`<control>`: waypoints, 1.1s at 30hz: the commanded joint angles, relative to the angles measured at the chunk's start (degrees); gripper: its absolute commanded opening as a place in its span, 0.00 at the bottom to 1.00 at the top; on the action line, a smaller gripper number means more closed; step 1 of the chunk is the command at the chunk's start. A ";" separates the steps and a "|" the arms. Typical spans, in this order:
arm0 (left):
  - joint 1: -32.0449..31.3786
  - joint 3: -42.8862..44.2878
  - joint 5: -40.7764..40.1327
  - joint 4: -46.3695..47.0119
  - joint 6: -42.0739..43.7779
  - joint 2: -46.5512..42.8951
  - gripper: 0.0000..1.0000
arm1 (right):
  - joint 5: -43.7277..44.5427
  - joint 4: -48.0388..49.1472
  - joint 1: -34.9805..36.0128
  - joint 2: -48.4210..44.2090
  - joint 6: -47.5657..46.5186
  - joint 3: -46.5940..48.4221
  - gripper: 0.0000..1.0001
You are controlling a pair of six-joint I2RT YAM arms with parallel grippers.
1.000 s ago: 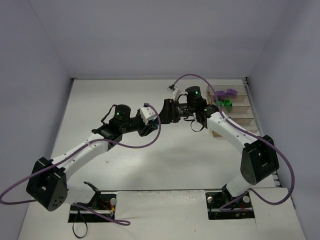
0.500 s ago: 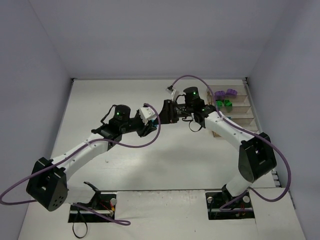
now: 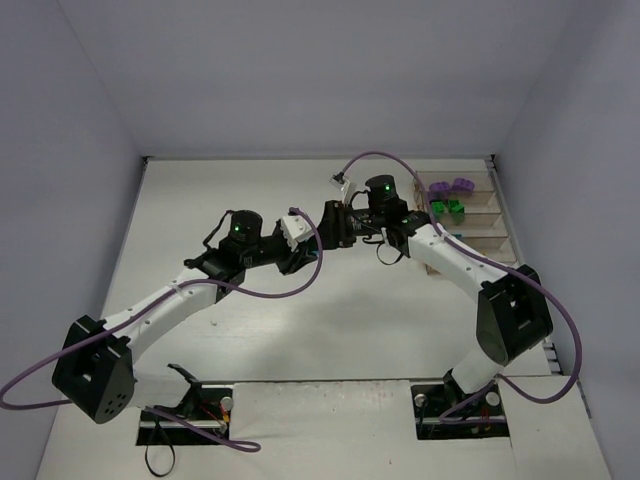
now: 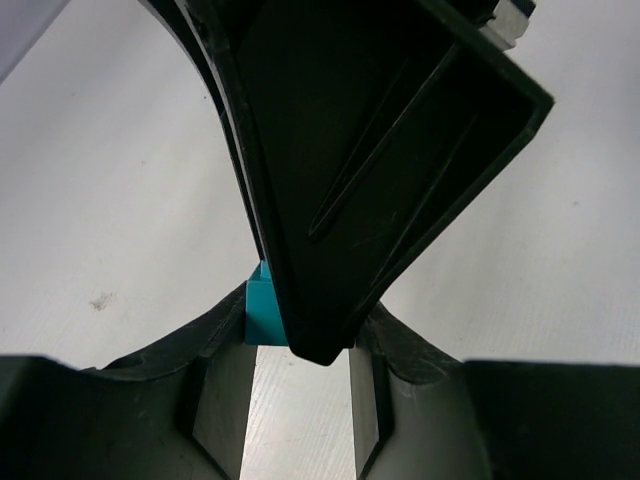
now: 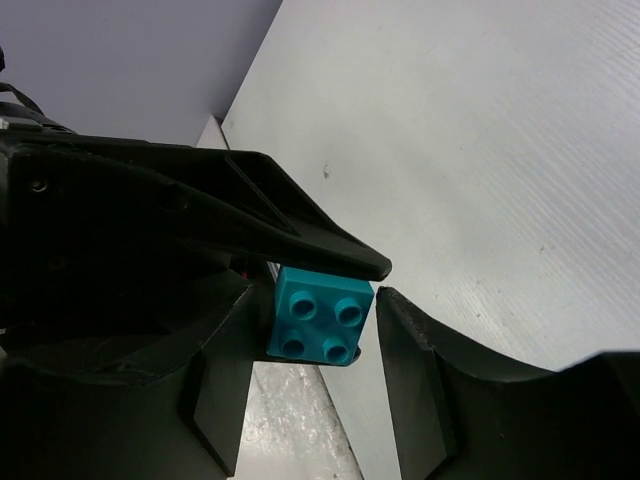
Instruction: Sort the legos into containers by color
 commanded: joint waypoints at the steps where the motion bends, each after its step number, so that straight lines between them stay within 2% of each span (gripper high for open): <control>1: -0.16 1.53 1.27 6.99 -0.41 -2.70 0.07 | -0.89 2.54 1.20 -0.75 -0.76 -0.60 0.47; 6: -0.16 1.09 1.53 7.43 -0.85 -2.78 0.07 | -1.59 2.62 1.20 -0.67 -0.50 -0.78 0.42; 8: -0.16 1.00 1.44 7.96 -1.20 -2.79 0.07 | -2.47 2.54 1.20 -0.84 -0.50 -0.69 0.28; 9: -0.16 1.00 1.44 7.96 -1.29 -2.78 0.07 | -2.73 2.62 1.20 -0.93 -0.50 -0.61 0.13; 10: -0.16 1.00 1.27 7.96 -1.46 -2.78 0.07 | -2.64 2.62 1.20 -1.37 -0.67 -0.69 0.06; 11: -0.16 0.83 0.92 7.96 -1.47 -2.70 0.12 | -2.38 2.62 1.11 -1.54 -0.85 -0.69 0.00; 14: -0.16 0.48 -0.93 7.26 -1.82 -2.70 0.38 | -0.54 2.01 0.50 -2.51 -1.20 -1.13 0.00; 15: -0.16 0.39 -1.54 6.82 -2.17 -2.96 0.57 | 0.42 1.57 -0.46 -3.12 -1.64 -1.22 0.00; 17: -0.16 0.12 -3.73 6.20 -3.13 -3.57 0.80 | 4.90 -0.01 -2.13 -4.35 -2.17 -1.66 0.00; 19: -0.16 0.12 -6.10 4.80 -5.06 -3.84 0.82 | 10.94 -5.07 -5.28 -6.20 -4.45 -1.05 0.00; 20: -0.16 0.21 -8.03 4.18 -5.85 -4.19 0.82 | 19.25 -6.94 -6.61 -6.81 -5.41 -0.70 0.00; 22: -0.16 0.56 -9.80 1.46 -7.35 -4.54 0.82 | 29.46 -11.40 -11.77 -8.31 -6.30 -0.34 0.00; 28: -0.08 0.21 -20.69 -5.75 -14.73 -7.18 0.83 | 47.43 -14.95 -27.16 -10.34 -5.68 -1.57 0.00; 33: 0.01 -0.58 -28.95 -12.52 -19.48 -8.50 0.83 | 57.81 -15.31 -33.95 -6.48 -6.74 0.00 0.01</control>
